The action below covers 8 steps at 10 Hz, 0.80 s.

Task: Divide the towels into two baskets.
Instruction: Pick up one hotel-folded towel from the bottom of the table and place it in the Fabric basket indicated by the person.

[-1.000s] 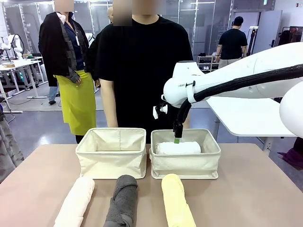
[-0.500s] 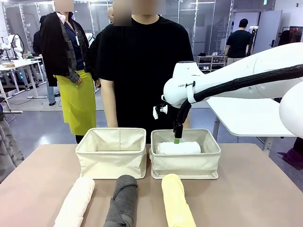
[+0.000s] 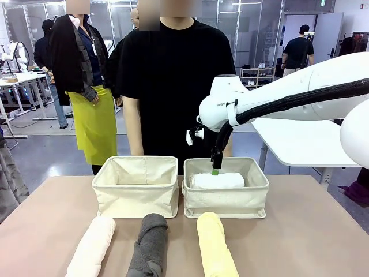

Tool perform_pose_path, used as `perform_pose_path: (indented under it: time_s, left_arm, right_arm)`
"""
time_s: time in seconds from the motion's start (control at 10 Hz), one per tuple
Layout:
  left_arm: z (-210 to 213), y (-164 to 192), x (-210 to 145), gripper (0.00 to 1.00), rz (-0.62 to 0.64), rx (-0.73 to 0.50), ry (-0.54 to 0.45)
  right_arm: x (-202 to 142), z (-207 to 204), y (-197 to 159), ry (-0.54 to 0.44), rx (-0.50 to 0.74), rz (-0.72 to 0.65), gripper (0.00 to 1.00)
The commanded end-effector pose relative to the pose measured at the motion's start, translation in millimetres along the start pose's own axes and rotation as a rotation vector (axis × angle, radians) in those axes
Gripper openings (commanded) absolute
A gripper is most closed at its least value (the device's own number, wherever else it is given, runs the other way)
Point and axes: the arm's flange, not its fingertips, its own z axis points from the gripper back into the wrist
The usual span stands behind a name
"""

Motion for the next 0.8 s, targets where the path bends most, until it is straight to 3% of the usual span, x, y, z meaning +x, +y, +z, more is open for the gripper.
perform_pose_path:
  time_s: [0.0,0.1,0.3,0.7]
  left_arm:
    - [2,1,1,1.0,-0.01,-0.023,-0.015]
    - [2,1,1,1.0,-0.01,-0.023,-0.015]
    - [2,1,1,1.0,-0.01,-0.023,-0.015]
    - [2,1,1,1.0,-0.01,-0.023,-0.015]
  right_arm:
    - [0,0,0,0.0,0.0,0.0,1.0]
    - [5,19,14,0.053,-0.037,-0.041,1.0]
    - [4,61,70,0.042,-0.014,-0.138,1.0]
    - [-36,121,160,-0.052,-0.009,-0.411,1.0]
